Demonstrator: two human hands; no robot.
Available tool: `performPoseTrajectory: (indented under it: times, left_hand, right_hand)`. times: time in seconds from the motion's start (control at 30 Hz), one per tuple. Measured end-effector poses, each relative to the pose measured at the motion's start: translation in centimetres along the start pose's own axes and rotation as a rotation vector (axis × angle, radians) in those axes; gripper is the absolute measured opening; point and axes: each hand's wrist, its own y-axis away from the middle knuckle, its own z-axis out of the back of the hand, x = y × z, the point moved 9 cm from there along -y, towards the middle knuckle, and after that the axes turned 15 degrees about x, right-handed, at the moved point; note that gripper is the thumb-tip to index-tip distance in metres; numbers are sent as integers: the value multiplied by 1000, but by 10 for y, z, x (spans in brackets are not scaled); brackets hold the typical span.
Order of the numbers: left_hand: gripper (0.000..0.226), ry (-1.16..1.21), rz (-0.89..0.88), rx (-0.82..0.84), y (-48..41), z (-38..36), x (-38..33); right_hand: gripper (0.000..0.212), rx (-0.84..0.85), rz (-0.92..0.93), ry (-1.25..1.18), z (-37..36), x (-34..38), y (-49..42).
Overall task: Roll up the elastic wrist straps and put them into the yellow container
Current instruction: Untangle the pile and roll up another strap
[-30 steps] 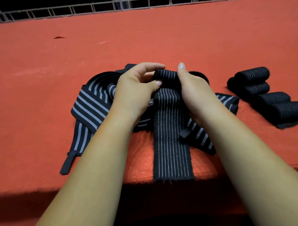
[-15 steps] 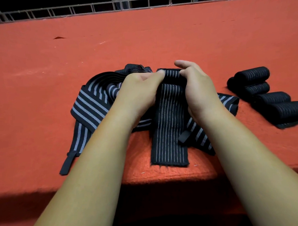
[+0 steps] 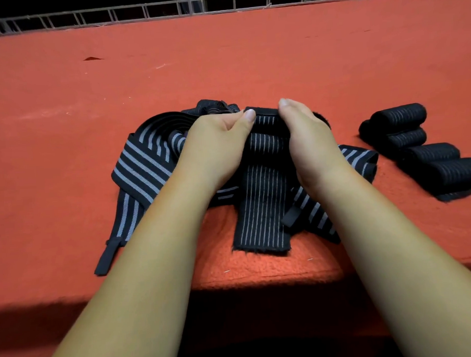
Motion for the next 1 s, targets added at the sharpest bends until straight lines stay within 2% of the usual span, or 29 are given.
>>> performPoseTrajectory:
  times: [0.1, 0.17, 0.23, 0.37, 0.43, 0.57, 0.73, 0.9, 1.0]
  left_hand:
    - [36, -12, 25, 21, -1, -6, 5]
    - [31, 69, -14, 1, -2, -5, 5]
    - [30, 184, -23, -13, -3, -4, 10]
    - [15, 348, -17, -28, -5, -3, 18]
    - [21, 375, -37, -29, -5, -2, 17]
    - [32, 347, -89, -39, -4, 3, 15]
    - [32, 354, -121, -6, -2, 2, 8]
    - [38, 421, -87, 2, -5, 2, 11]
    - [32, 476, -37, -46, -4, 2, 12]
  right_hand:
    - [61, -1, 19, -49, 4, -1, -2]
    - [46, -4, 26, -101, 4, -4, -3]
    - [40, -20, 29, -146, 4, -7, -5]
    - [56, 8, -35, -163, -2, -14, -8]
    - [55, 25, -67, -120, -2, -14, -8]
    - [77, 30, -103, 26, -2, -14, -9]
    - [91, 38, -154, 0, -4, -19, -7]
    - [52, 15, -80, -194, -4, -17, -1]
    - [42, -29, -22, -289, -2, -9, 2]
